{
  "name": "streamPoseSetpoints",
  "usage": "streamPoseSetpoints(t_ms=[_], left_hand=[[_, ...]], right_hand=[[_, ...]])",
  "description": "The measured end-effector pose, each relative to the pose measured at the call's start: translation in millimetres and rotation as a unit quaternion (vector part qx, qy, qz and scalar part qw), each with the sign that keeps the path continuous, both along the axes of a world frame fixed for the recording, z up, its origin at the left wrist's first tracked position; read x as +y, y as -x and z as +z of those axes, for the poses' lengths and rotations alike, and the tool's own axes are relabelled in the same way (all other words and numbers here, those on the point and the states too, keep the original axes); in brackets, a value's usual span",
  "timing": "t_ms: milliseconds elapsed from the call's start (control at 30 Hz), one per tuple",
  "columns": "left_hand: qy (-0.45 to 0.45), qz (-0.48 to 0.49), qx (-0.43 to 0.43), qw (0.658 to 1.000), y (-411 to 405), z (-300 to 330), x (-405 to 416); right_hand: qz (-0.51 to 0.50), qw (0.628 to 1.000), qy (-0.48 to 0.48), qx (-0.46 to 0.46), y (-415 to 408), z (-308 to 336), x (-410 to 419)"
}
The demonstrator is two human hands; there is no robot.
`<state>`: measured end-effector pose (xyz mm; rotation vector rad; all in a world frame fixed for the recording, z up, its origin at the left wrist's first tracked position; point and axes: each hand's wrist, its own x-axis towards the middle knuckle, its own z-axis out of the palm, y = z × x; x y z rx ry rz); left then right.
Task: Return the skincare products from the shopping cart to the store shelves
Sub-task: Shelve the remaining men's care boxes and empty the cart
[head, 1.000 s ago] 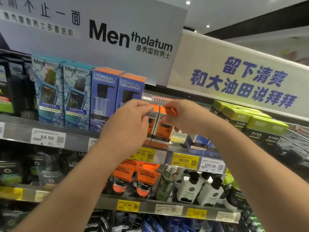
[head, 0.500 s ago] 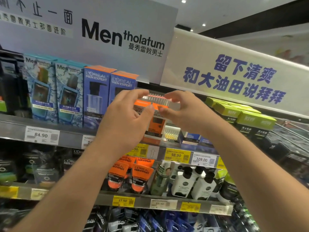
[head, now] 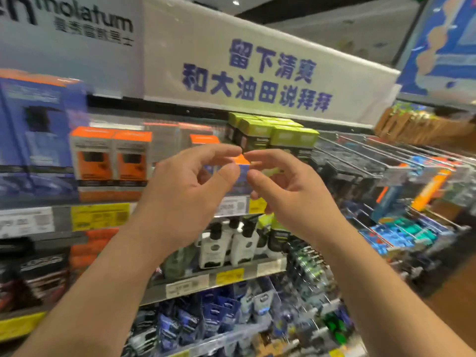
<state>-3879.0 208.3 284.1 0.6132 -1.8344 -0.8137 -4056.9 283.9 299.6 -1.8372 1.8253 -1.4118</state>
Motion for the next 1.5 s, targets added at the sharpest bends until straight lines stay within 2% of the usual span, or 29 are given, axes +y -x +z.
streamPoseSetpoints(t_ms=[133, 300, 500, 700, 833, 1033, 1233, 1333, 1500], left_hand=[[-0.012, -0.09, -0.028, 0.995, 56.8, -17.0, 24.1], [-0.014, -0.199, -0.102, 0.975, 129.7, -40.5, 65.7], [-0.005, -0.312, -0.174, 0.934, 210.7, -73.7, 135.2], [0.001, -0.403, -0.26, 0.878, 272.2, -114.0, 204.8], [0.01, -0.431, -0.309, 0.848, 302.8, -142.1, 247.6], [0.009, -0.476, -0.41, 0.778, 342.2, -197.0, 306.2], [-0.004, -0.487, -0.486, 0.726, 372.4, -255.8, 343.0], [0.009, -0.475, -0.523, 0.708, 382.6, -283.7, 354.4], [-0.013, -0.459, -0.592, 0.662, 398.1, -328.4, 361.2]], right_hand=[[-0.06, 0.998, -0.014, -0.023, 41.1, -23.8, 49.8], [-0.162, 0.985, -0.02, -0.052, 90.0, -58.4, 124.4], [-0.279, 0.952, -0.035, -0.121, 137.3, -103.9, 225.7], [-0.386, 0.9, -0.064, -0.193, 160.6, -151.3, 316.6], [-0.444, 0.861, -0.094, -0.228, 166.8, -182.4, 369.0], [-0.473, 0.807, -0.167, -0.311, 176.4, -235.3, 437.7], [-0.47, 0.739, -0.173, -0.451, 198.6, -293.9, 471.2], [-0.486, 0.712, -0.195, -0.468, 212.9, -338.6, 478.7], [-0.495, 0.642, -0.232, -0.538, 228.6, -441.3, 485.3]])
